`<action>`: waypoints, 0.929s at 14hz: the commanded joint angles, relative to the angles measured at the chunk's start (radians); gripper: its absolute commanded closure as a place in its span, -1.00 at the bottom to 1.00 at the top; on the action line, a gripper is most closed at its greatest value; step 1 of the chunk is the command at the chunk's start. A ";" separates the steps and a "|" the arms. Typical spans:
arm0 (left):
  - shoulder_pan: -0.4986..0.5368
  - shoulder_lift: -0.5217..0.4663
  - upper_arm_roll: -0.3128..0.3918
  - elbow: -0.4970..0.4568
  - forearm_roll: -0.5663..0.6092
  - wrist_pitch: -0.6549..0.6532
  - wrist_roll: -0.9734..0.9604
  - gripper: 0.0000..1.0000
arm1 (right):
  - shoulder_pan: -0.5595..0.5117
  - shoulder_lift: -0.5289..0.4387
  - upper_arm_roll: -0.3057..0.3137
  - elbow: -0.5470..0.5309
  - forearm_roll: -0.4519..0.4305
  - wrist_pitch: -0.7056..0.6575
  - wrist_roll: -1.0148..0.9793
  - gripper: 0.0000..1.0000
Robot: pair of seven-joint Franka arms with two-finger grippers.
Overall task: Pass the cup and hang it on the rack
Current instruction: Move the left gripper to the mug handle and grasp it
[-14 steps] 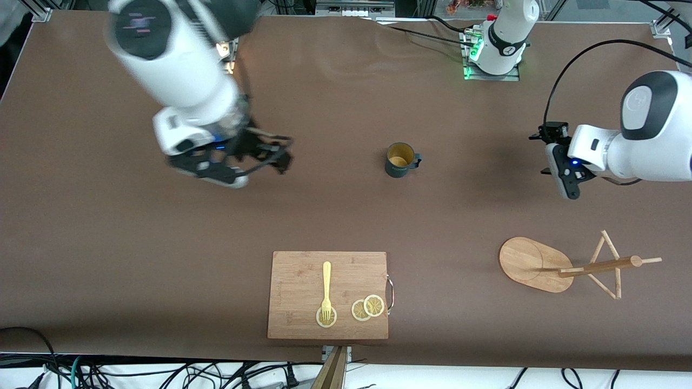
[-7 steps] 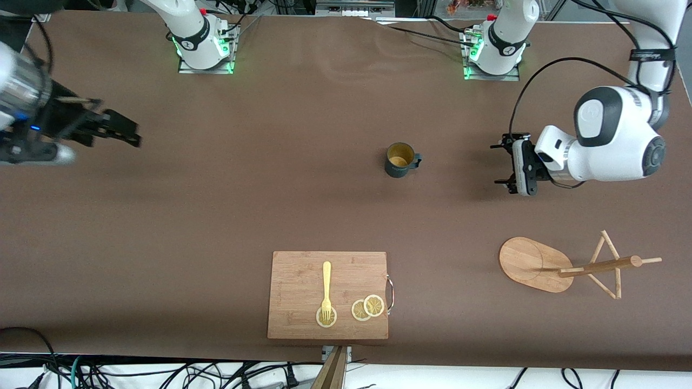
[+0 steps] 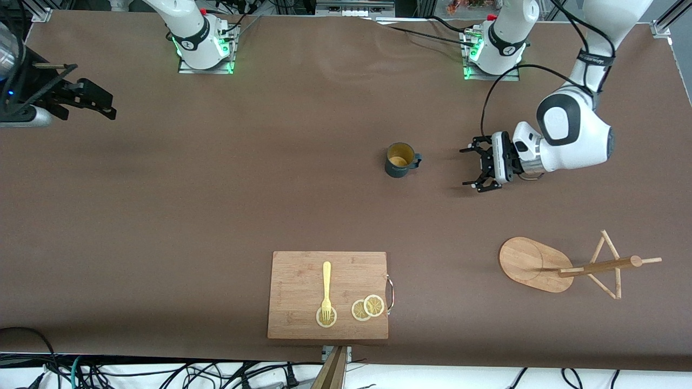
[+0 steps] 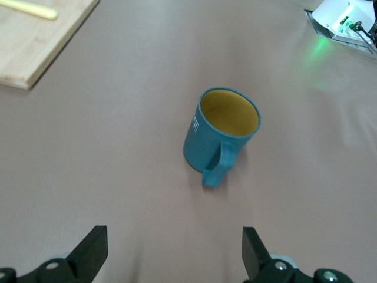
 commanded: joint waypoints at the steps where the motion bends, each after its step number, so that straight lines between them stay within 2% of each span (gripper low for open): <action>1: -0.016 0.103 -0.005 0.005 -0.163 0.030 0.243 -1.00 | -0.032 -0.013 0.024 -0.015 -0.012 0.018 -0.011 -1.00; 4: -0.018 0.163 -0.005 -0.012 -0.320 0.027 0.461 -1.00 | -0.032 -0.012 0.022 -0.012 -0.013 0.016 -0.013 -1.00; 7: -0.022 0.210 -0.007 -0.015 -0.367 0.027 0.525 -1.00 | -0.035 0.005 0.016 0.020 -0.013 0.012 -0.016 -1.00; 10: -0.034 0.250 -0.027 -0.031 -0.491 0.027 0.636 -1.00 | -0.034 0.008 0.016 0.039 -0.027 0.018 -0.017 -1.00; 13: -0.041 0.249 -0.071 -0.064 -0.581 0.030 0.651 -1.00 | -0.037 0.029 0.015 0.060 -0.010 0.044 0.001 -1.00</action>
